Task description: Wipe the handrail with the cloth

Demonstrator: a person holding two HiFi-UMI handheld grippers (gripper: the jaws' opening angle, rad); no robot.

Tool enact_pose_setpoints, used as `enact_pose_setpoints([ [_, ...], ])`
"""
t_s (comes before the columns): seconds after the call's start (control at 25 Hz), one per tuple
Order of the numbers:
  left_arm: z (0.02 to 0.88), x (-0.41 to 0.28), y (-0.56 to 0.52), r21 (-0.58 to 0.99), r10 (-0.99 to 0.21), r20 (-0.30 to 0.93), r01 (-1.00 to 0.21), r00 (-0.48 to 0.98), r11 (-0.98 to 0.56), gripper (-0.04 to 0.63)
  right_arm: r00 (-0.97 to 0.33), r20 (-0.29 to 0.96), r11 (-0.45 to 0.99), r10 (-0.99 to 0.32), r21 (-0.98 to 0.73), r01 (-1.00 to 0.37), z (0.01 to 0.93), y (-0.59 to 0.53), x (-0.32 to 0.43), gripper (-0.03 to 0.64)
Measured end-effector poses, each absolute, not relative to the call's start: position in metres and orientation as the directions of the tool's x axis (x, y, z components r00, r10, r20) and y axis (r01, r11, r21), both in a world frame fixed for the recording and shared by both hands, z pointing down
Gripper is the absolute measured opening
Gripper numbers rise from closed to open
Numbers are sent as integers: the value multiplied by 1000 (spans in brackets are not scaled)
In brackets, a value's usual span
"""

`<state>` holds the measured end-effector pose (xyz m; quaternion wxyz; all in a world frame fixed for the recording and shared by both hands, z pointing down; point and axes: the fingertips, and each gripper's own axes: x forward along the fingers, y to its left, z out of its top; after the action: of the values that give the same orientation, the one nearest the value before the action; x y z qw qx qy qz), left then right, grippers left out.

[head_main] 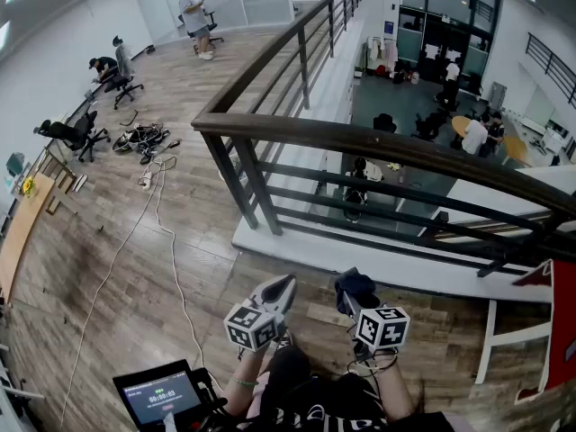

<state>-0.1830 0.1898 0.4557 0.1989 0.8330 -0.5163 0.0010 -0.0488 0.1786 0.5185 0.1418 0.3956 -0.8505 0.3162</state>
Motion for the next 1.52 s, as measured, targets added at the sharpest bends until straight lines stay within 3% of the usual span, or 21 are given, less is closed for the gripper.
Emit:
enact_pose_setpoints([
  [0.52,438,-329,135,336,-812,167,-807,559,-485,3,-628,496,456,-599,-433,-778,491,119,-213,104],
  [0.76,449,-382,119,346,-822,153,-809,548,-475,2,-641,489,510,-592,-389,-767,474,79,-277,104],
  [1.52,448,-450,32,358,-896,183,-876,405,-323,2,-676,395,707,-622,-88,-702,339,-146,-404,104],
])
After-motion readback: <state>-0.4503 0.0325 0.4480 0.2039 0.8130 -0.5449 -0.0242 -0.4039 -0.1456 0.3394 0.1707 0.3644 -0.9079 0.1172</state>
